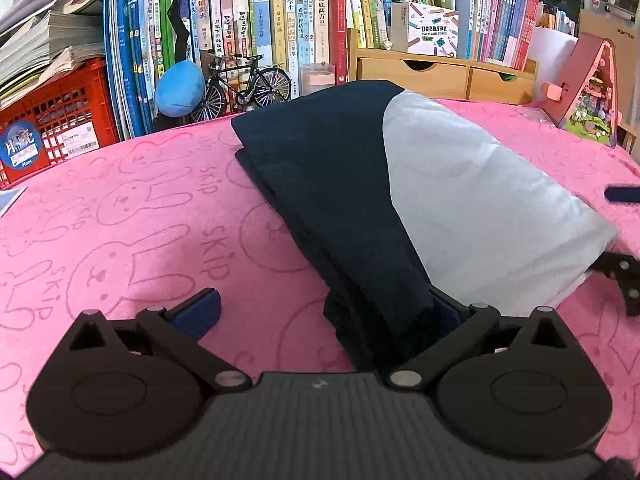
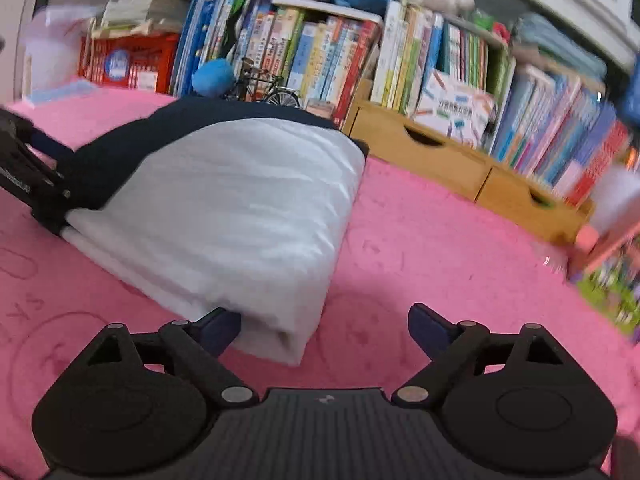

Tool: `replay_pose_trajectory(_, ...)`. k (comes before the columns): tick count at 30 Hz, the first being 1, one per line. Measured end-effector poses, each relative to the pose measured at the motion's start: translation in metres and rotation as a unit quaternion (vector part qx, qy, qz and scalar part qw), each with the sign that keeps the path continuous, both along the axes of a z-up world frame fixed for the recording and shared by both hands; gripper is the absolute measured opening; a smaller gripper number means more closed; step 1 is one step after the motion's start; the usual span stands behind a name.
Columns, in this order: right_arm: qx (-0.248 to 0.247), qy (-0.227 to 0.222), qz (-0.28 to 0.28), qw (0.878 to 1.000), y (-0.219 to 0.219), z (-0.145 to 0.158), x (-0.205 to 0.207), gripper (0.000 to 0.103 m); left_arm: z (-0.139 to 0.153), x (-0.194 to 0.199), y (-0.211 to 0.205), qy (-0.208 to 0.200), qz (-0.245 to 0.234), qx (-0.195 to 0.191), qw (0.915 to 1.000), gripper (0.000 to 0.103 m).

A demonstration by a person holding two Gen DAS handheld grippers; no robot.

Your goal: Fold clothes

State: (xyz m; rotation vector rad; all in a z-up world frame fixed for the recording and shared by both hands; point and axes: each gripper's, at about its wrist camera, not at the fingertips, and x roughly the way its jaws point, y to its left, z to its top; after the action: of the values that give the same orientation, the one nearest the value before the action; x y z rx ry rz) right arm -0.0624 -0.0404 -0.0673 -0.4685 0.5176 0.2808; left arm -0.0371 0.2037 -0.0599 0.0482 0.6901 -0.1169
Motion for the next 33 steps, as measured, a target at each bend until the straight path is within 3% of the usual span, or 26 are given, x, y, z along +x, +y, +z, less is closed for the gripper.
replay_pose_trajectory(2,-0.011,-0.018,-0.022,1.000,-0.012,-0.002,0.010,0.098,0.000,0.000,-0.001,0.000,-0.001,0.001,1.0000,0.103)
replay_pose_trajectory(4,0.053,0.024,-0.040,0.997,-0.028,0.001,0.020,0.097,0.000,-0.001,-0.002,-0.002,-0.001,0.004,1.0000,0.103)
replay_pose_trajectory(6,0.085,0.045,-0.056,0.994,-0.026,0.002,0.020,0.086,0.000,-0.001,-0.003,-0.005,0.001,0.008,1.0000,0.103)
replay_pose_trajectory(8,0.080,0.046,-0.028,0.995,-0.010,0.001,0.011,0.055,0.000,-0.001,-0.003,-0.006,0.004,0.010,0.9999,0.103)
replay_pose_trajectory(9,0.068,0.039,-0.018,0.997,-0.003,0.001,0.006,0.054,0.000,-0.001,-0.003,-0.005,0.004,0.010,0.9999,0.103)
replay_pose_trajectory(10,0.047,0.028,-0.018,0.998,0.000,-0.001,0.005,0.056,0.000,-0.001,-0.002,-0.005,0.004,0.009,0.9999,0.103)
replay_pose_trajectory(11,0.030,0.017,-0.023,0.999,-0.002,-0.002,0.007,0.071,0.000,-0.001,-0.002,-0.004,0.003,0.008,0.9999,0.103)
replay_pose_trajectory(12,0.041,0.023,-0.029,0.999,-0.010,-0.001,0.011,0.080,0.000,-0.001,-0.001,-0.004,0.002,0.007,1.0000,0.103)
replay_pose_trajectory(13,0.062,0.036,-0.033,0.997,-0.019,-0.001,0.016,0.084,0.000,-0.001,-0.001,-0.004,-0.001,0.007,1.0000,0.103)
replay_pose_trajectory(15,0.102,0.060,-0.045,0.992,-0.032,0.000,0.022,0.080,0.000,-0.001,-0.002,-0.006,-0.002,0.009,0.9999,0.103)
replay_pose_trajectory(17,0.128,0.074,-0.028,0.989,-0.027,0.000,0.018,0.035,-0.001,0.000,-0.002,-0.006,-0.002,0.009,0.9999,0.103)
replay_pose_trajectory(19,0.136,0.078,-0.017,0.987,-0.017,-0.001,0.012,0.016,0.000,0.000,-0.001,-0.004,-0.004,0.011,0.9999,0.103)
replay_pose_trajectory(22,0.144,0.076,-0.020,0.986,-0.010,0.001,0.006,0.016,0.001,0.000,0.002,-0.005,-0.009,0.026,0.9996,0.103)
replay_pose_trajectory(27,0.213,0.105,-0.024,0.971,-0.021,0.010,0.005,0.016,0.003,-0.004,0.005,-0.004,-0.007,0.045,0.9989,0.103)
replay_pose_trajectory(33,0.182,0.102,-0.005,0.978,-0.030,0.003,-0.006,0.016,0.003,-0.008,0.010,-0.004,-0.008,0.044,0.9990,0.103)
